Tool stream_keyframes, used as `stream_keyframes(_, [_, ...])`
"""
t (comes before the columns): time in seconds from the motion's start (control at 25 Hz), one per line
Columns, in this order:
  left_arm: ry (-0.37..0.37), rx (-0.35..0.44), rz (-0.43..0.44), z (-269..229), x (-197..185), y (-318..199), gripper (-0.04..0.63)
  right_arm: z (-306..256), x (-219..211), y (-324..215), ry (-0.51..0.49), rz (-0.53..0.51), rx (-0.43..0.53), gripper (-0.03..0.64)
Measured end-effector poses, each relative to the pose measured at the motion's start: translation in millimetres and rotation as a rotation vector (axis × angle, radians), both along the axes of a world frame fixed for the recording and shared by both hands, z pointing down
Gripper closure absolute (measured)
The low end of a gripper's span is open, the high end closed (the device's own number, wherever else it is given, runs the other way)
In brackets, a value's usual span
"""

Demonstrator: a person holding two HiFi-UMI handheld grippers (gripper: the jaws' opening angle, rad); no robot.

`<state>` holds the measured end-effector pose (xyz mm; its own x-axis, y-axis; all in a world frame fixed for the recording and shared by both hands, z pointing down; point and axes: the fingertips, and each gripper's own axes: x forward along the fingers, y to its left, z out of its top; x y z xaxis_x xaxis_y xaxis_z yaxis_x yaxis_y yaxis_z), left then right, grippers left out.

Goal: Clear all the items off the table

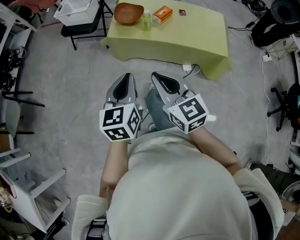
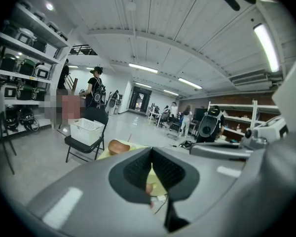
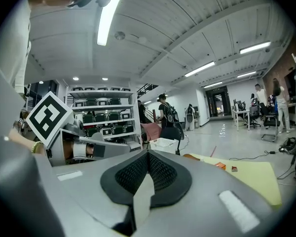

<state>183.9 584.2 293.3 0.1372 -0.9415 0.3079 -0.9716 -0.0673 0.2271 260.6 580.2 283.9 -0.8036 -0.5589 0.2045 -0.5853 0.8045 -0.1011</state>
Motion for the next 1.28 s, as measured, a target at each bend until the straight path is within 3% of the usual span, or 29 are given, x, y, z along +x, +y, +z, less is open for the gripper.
stream_keyframes(0.84, [0.019,-0.022,-0.063,1.3,-65.5,-189.4,0.584,-7.0,-70.6,-198.3,0.024,-0.081,0.012,0.623])
stream_keyframes(1.28, [0.011,-0.036,-0.09,2.0,-77.8,-286.0,0.584,-9.2,-83.7,-300.8,0.014,-0.103,0.015,0.623])
